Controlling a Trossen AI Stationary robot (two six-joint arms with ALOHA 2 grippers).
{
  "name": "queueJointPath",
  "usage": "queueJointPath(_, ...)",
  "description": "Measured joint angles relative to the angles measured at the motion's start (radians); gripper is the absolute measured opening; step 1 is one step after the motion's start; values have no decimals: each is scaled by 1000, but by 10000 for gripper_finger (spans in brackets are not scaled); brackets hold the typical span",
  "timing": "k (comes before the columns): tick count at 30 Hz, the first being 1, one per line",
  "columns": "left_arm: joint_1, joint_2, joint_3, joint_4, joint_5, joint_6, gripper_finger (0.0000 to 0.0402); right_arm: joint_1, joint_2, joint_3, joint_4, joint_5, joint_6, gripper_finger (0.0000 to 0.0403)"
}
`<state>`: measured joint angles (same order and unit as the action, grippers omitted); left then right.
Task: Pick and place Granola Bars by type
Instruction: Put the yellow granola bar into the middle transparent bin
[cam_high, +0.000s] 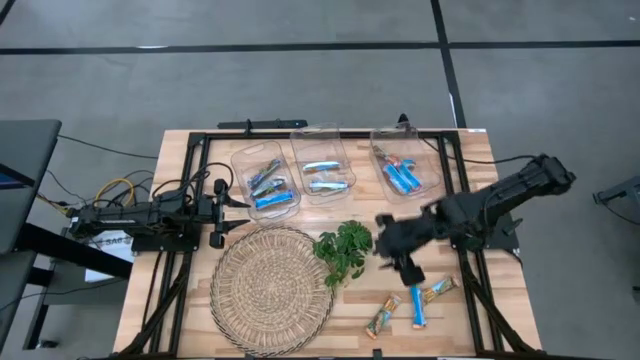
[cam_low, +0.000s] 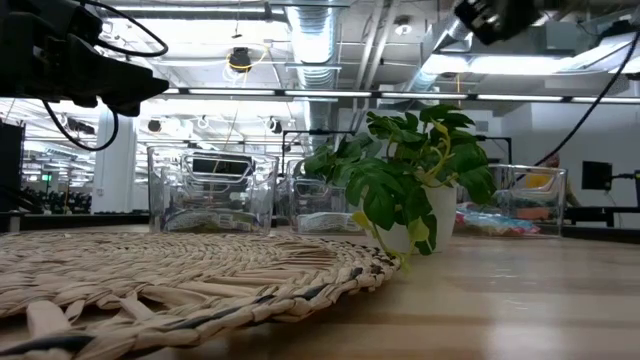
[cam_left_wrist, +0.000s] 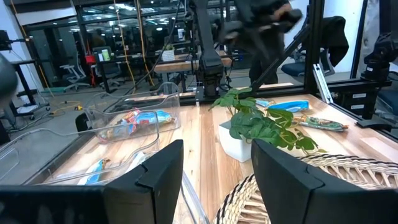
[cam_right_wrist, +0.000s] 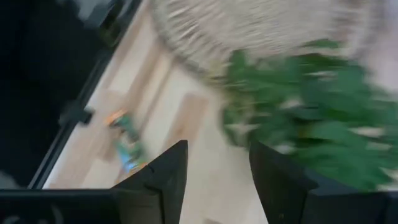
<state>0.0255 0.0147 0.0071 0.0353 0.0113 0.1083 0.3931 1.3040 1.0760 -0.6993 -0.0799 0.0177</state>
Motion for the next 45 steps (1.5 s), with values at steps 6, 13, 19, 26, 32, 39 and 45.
queueJointPath(6, 0, 0, 0, 0, 0, 0, 183, 155, 104, 0, 17, 0, 0, 163)
queueJointPath(13, 0, 0, 0, 0, 0, 0, 183, 245, 227, 0, 25, 12, -1, 158)
queueJointPath(19, 0, 0, 0, 0, 0, 0, 183, 272, 326, 0, 27, 70, -4, 156)
queueJointPath(26, 0, 0, 0, 0, 0, 0, 183, 320, 423, 0, 86, 87, -45, 175)
queueJointPath(32, 0, 0, 0, 0, 0, 0, 183, 341, 454, 0, 140, 114, -45, 223)
queueJointPath(39, 0, 0, 0, 0, 0, 0, 183, 352, 498, 1, 155, 111, -18, 254)
queueJointPath(45, 0, 0, 0, 0, 0, 0, 183, 362, 551, 0, 184, 105, -17, 255)
